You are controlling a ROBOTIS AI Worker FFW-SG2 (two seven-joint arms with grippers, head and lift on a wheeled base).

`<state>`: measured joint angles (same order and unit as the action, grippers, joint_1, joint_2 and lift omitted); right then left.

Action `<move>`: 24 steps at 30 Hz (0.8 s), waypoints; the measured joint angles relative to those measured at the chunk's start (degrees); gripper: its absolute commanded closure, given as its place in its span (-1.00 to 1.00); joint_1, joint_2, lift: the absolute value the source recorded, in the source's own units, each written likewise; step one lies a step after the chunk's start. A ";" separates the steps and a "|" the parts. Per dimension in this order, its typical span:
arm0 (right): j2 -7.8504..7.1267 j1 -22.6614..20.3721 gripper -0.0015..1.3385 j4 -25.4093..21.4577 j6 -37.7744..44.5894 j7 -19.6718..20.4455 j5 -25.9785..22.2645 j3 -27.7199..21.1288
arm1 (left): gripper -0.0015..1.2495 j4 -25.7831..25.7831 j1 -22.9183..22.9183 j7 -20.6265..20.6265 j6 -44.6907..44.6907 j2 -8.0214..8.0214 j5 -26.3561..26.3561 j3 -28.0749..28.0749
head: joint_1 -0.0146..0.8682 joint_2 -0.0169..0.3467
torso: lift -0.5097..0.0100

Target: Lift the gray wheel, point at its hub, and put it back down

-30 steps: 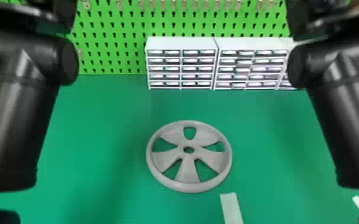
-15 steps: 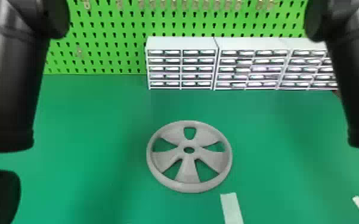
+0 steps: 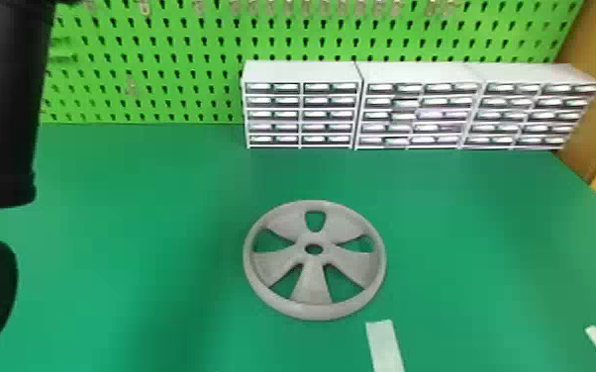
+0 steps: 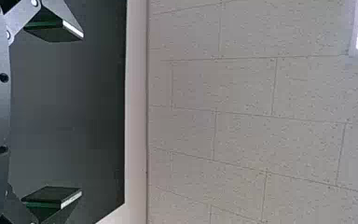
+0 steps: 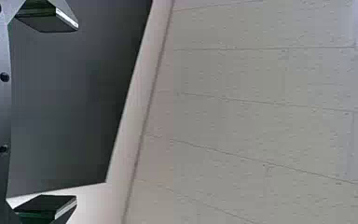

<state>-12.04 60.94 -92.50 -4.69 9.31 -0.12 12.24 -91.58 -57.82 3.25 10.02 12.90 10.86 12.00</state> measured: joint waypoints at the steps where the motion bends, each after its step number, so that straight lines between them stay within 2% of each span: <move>1: -0.13 0.18 -0.98 -0.29 0.12 0.00 0.10 -0.14 | -0.81 -0.01 -0.28 0.00 0.00 0.09 -0.10 0.04 | 0.60 -0.65 | 0.62; 12: -1.66 1.61 -0.98 -3.29 1.75 0.13 0.72 -1.54 | -0.82 -1.71 -2.32 0.81 -0.02 1.32 -0.61 -0.48 | 0.60 -0.65 | 0.62; 24: -2.02 1.45 -0.98 -4.53 2.01 0.66 0.74 -1.93 | -0.85 -2.89 -2.05 1.09 -0.53 1.85 -0.62 -0.23 | 0.60 -0.65 | 0.62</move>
<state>-14.06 62.40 -97.03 -2.69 9.97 0.62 10.31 -94.47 -59.88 4.33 9.49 14.74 10.24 11.77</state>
